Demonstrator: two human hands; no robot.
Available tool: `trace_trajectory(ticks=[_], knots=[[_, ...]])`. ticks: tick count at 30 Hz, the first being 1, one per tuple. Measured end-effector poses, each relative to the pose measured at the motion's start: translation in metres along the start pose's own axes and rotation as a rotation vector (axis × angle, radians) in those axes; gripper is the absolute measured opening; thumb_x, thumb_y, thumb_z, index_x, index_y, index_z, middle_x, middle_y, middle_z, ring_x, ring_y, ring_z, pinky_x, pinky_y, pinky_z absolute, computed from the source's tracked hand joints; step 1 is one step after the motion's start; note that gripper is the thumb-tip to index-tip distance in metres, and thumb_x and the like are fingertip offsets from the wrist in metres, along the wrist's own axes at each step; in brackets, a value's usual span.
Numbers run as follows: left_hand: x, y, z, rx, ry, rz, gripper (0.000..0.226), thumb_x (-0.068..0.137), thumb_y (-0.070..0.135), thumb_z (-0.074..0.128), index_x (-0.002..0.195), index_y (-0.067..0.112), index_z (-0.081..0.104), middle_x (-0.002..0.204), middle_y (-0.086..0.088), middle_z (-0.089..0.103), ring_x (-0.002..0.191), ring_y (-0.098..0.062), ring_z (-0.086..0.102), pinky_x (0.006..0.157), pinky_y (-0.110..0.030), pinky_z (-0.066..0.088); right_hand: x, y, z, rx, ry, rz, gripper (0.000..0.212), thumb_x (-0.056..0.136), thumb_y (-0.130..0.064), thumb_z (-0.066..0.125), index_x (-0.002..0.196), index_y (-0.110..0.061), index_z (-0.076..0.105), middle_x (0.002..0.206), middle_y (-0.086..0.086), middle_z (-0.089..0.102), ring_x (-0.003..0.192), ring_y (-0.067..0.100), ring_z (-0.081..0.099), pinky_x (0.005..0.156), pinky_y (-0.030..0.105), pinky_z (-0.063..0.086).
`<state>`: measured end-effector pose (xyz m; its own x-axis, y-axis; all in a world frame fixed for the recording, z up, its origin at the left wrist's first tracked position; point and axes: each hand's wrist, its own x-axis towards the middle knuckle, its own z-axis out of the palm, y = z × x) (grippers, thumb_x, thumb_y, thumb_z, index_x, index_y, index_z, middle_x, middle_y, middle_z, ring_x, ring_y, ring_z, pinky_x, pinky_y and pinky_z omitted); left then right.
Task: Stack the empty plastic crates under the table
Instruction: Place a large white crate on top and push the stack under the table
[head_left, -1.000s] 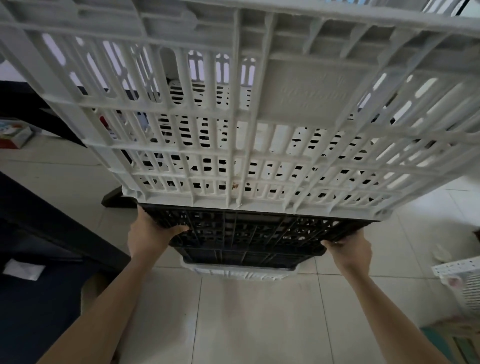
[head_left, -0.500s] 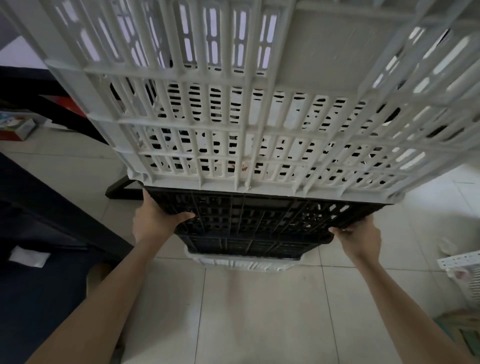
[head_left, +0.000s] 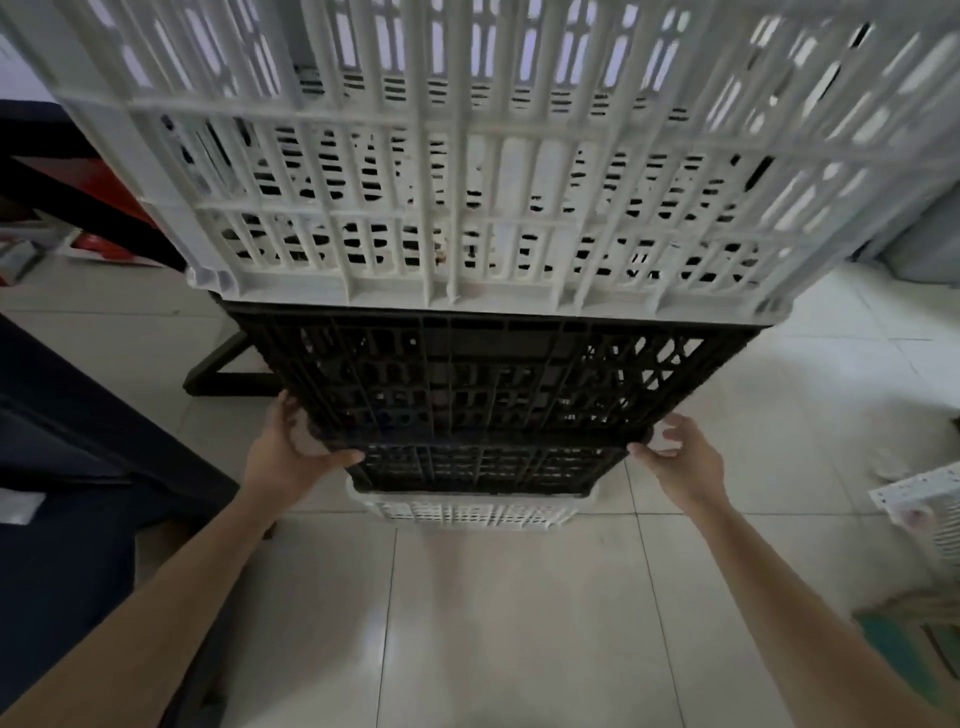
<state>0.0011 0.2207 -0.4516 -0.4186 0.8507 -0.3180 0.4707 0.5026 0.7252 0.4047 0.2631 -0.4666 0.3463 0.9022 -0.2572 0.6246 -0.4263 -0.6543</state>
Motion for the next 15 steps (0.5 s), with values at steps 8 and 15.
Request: trace_trajectory(ticks=[8,15], knots=[[0.020,-0.051,0.058,-0.060,0.207,0.191,0.074,0.072,0.037,0.079,0.137,0.025,0.046,0.137,0.002,0.055,0.130,-0.023,0.049,0.104,-0.038,0.041,0.016,0.045,0.049,0.432,0.073,-0.137,0.021,0.086,-0.034,0.066,0.107,-0.040,0.063,0.106,-0.009,0.068,0.096,0.013,0.065,0.090,0.032,0.048],[0.046,-0.085,0.090,-0.395,0.301,0.357,0.035,0.076,0.031,0.076,0.096,0.045,0.051,0.099,0.022,0.061,0.084,0.016,0.062,0.095,-0.031,0.047,0.040,0.073,0.103,0.884,0.303,-0.285,0.014,0.090,-0.015,0.062,0.093,-0.028,0.059,0.102,-0.004,0.063,0.091,-0.002,0.061,0.098,0.036,0.046]])
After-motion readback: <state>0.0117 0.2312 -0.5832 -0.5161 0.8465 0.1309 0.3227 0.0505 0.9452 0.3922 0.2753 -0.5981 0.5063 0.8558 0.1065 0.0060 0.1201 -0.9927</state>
